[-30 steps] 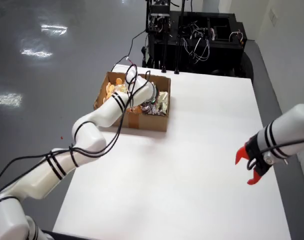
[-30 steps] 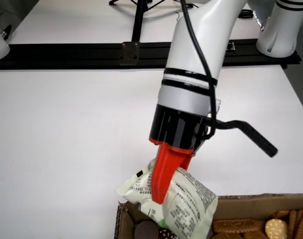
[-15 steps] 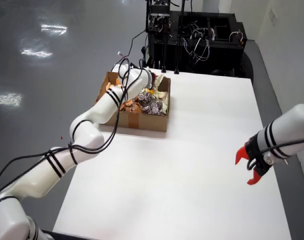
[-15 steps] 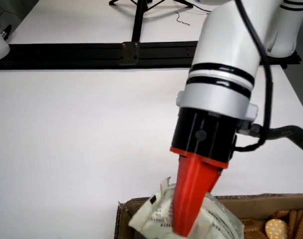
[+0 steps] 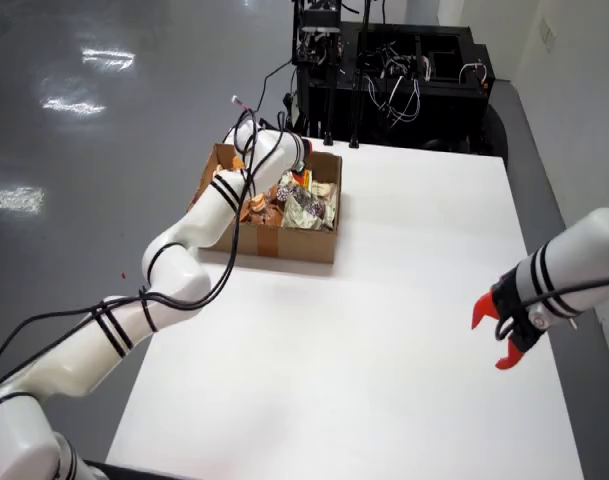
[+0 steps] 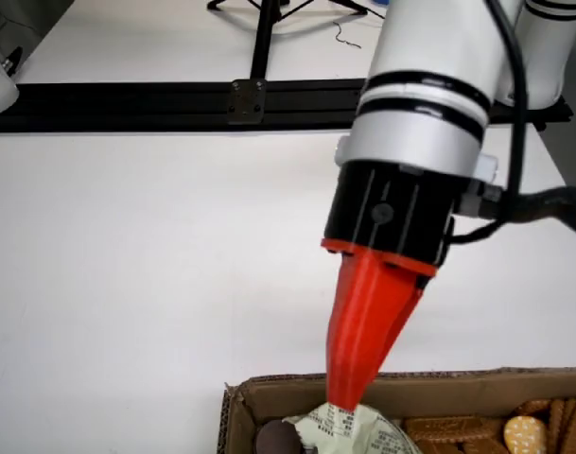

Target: Grasp a snack and put it in the bin.

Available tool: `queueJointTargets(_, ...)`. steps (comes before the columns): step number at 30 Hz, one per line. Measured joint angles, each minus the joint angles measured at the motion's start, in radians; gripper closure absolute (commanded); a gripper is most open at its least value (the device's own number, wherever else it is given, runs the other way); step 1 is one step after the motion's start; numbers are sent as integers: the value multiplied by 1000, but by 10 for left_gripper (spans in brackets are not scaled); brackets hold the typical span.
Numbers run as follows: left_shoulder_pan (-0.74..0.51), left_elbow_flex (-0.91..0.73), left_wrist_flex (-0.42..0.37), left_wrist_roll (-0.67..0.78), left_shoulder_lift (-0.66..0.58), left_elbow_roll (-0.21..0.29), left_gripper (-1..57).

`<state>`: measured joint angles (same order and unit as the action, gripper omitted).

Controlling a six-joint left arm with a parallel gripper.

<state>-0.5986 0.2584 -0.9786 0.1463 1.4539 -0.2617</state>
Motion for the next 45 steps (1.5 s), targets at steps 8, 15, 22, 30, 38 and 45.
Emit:
queueJointTargets(8, -36, 121, -159, -46, 25, -3, 448)
queueJointTargets(15, -84, 162, -270, -73, 43, 0, 544)
queueJointTargets(22, -165, 112, -309, -79, -21, 3, 565)
queueJointTargets(30, -253, -148, -327, -68, -226, -3, 569)
queueJointTargets(38, -348, -438, -329, -4, -411, -6, 569)
queueJointTargets(45, -431, -600, -310, 76, -501, -2, 569)
